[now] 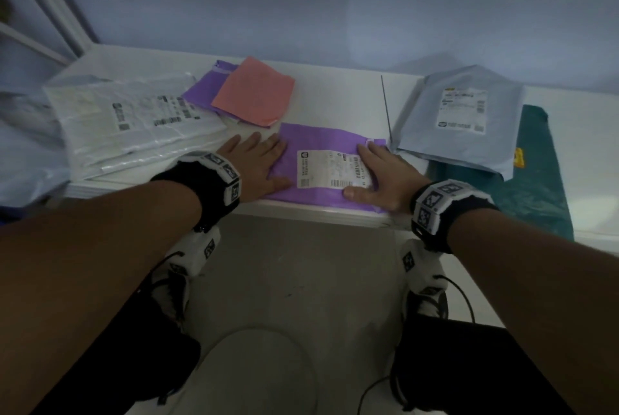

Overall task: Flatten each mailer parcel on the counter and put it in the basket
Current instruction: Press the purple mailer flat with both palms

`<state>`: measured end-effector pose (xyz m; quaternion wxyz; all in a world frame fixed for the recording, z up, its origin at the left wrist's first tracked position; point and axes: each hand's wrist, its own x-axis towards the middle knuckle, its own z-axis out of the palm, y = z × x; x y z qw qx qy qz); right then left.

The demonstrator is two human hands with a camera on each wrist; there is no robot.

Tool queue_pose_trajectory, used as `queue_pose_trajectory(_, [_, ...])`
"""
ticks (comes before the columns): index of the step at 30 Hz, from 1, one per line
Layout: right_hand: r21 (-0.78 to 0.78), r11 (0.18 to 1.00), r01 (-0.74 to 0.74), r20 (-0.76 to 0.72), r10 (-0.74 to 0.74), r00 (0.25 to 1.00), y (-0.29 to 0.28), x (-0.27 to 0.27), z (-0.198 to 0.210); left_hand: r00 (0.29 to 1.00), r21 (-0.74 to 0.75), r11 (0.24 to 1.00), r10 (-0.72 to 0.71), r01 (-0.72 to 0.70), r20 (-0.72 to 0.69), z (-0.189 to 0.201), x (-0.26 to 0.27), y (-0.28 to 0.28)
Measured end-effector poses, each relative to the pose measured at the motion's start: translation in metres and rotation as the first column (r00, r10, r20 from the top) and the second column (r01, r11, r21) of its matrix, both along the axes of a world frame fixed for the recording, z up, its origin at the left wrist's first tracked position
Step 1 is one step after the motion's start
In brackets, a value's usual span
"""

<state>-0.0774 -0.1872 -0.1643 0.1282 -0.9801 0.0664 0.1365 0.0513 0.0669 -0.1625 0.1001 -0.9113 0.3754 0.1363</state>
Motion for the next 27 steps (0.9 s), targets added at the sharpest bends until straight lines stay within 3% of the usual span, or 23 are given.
queue_pose_trajectory(3, [0.075,0.994,0.076,0.062,-0.08,0.995,0.006,0.0,0.006,1.0,0.007,1.0,0.024,-0.024,0.003,0.004,-0.001,0.0])
queue_pose_trajectory(6, [0.166,0.942,0.292,0.167,-0.319,0.933,0.008,0.003,0.021,0.997,-0.039,0.998,0.046,-0.049,-0.057,0.018,-0.002,-0.003])
queue_pose_trajectory(9, [0.358,0.77,0.528,0.029,-0.574,0.818,0.004,0.008,0.037,0.987,-0.046,0.992,0.11,-0.116,-0.117,0.035,-0.002,-0.006])
queue_pose_trajectory(13, [0.5,0.568,0.654,-0.205,-0.656,0.727,0.001,0.01,0.038,0.881,-0.196,0.873,0.39,-0.446,-0.268,0.046,0.004,-0.006])
queue_pose_trajectory(16, [0.474,0.553,0.685,-0.242,-0.666,0.706,0.002,0.014,0.033,0.765,-0.232,0.776,0.436,-0.586,-0.474,0.05,0.004,-0.014])
queue_pose_trajectory(21, [0.474,0.522,0.709,-0.303,-0.659,0.688,0.003,0.017,0.035,0.622,-0.205,0.639,0.54,-0.742,-0.567,0.052,-0.001,-0.027])
queue_pose_trajectory(27, [0.456,0.548,0.701,-0.318,-0.635,0.704,0.004,0.011,0.044,0.555,-0.181,0.588,0.554,-0.789,-0.62,0.055,-0.012,-0.028])
